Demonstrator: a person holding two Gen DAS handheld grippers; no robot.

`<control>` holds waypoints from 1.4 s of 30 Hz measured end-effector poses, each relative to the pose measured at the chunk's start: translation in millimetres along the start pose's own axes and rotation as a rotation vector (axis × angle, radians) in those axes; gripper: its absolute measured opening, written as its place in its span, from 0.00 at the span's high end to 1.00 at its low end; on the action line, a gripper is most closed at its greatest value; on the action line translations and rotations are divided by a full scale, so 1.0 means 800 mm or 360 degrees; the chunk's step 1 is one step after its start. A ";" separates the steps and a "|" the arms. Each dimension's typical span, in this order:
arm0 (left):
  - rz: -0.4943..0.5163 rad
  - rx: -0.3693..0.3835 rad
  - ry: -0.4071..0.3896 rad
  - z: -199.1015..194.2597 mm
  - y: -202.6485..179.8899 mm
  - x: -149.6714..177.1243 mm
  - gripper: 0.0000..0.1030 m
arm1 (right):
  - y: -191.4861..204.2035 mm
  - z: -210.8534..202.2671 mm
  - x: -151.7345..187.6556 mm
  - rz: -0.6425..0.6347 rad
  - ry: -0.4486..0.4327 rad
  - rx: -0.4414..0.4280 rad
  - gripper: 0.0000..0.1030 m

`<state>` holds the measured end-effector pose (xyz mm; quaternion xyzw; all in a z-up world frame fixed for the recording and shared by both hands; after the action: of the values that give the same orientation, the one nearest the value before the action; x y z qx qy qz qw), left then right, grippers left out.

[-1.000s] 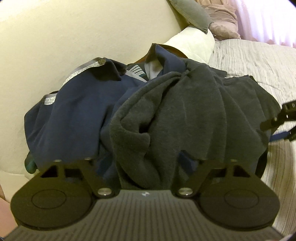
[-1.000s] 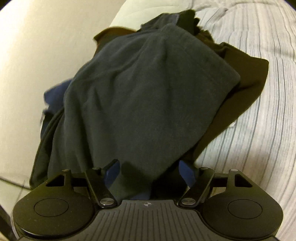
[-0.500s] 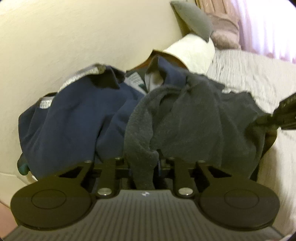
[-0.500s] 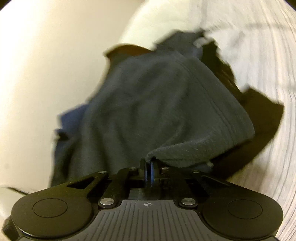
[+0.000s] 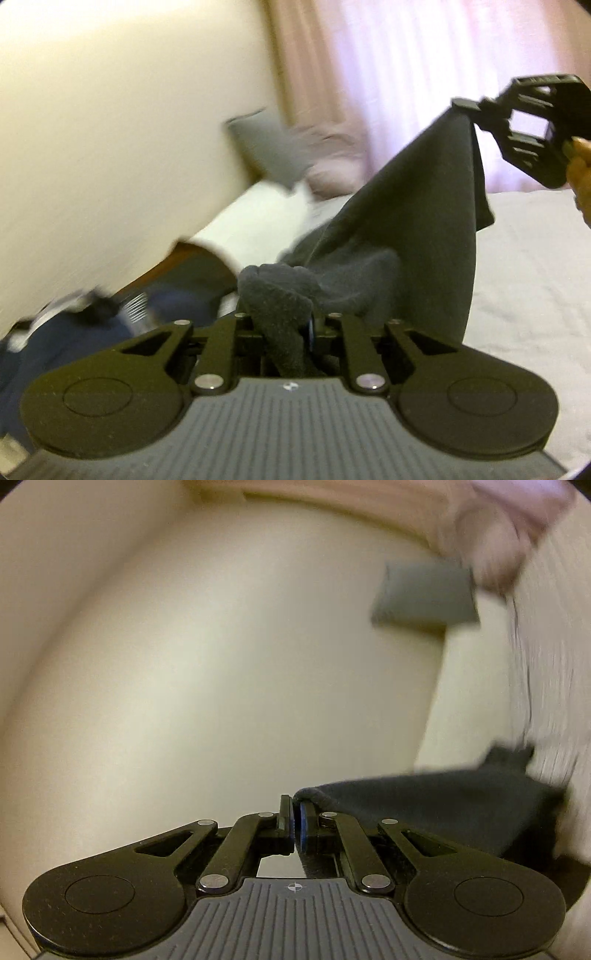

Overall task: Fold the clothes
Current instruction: 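Lift the grey sweatpants off the pile with both grippers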

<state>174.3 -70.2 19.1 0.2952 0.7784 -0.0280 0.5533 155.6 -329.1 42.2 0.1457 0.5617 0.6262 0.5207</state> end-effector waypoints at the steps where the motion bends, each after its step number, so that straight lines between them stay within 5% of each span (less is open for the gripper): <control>1: 0.0010 0.0049 -0.0021 -0.013 -0.028 -0.006 0.87 | 0.015 -0.029 -0.008 -0.0023 -0.0042 0.0001 0.98; 5: 0.0019 0.0224 -0.0048 -0.060 -0.137 -0.012 0.87 | 0.066 -0.176 -0.026 -0.0104 -0.0205 0.0067 0.98; 9: -0.0025 0.0396 0.0063 -0.109 -0.257 0.012 0.87 | 0.099 -0.363 -0.023 -0.0111 -0.0318 0.0237 0.98; 16: -0.0026 0.0794 0.0416 -0.192 -0.450 0.093 0.87 | 0.137 -0.661 0.031 0.0003 -0.0524 0.0707 0.98; 20: 0.0094 0.1048 0.0438 -0.227 -0.514 0.102 0.87 | 0.169 -0.783 0.060 0.0078 -0.0753 0.0854 0.98; 30: 0.0304 0.1420 0.0103 -0.299 -0.541 0.037 0.87 | 0.309 -0.904 0.141 -0.0089 -0.1447 0.0743 0.98; 38: 0.0117 0.1443 0.0107 -0.285 -0.497 -0.018 0.87 | 0.410 -0.864 0.131 -0.0393 -0.1467 0.0878 0.97; 42: -0.0010 0.1344 0.0207 -0.227 -0.531 -0.066 0.86 | 0.391 -0.836 0.062 -0.0454 -0.1349 0.0999 0.97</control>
<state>-176.3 -375.7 14.9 0.4947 0.7328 -0.3273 0.3333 -531.4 -603.5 71.1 0.4561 0.4767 0.2379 0.7128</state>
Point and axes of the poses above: each gripper's, at about its wrist camera, not at the fingertips, and z roughly the way its jaws point, y to its left, x to its underside, the point moved 6 cm from there along z, roughly the way its jaws point, and after that the axes turned 12 degrees about -x, right-handed, at the moved point
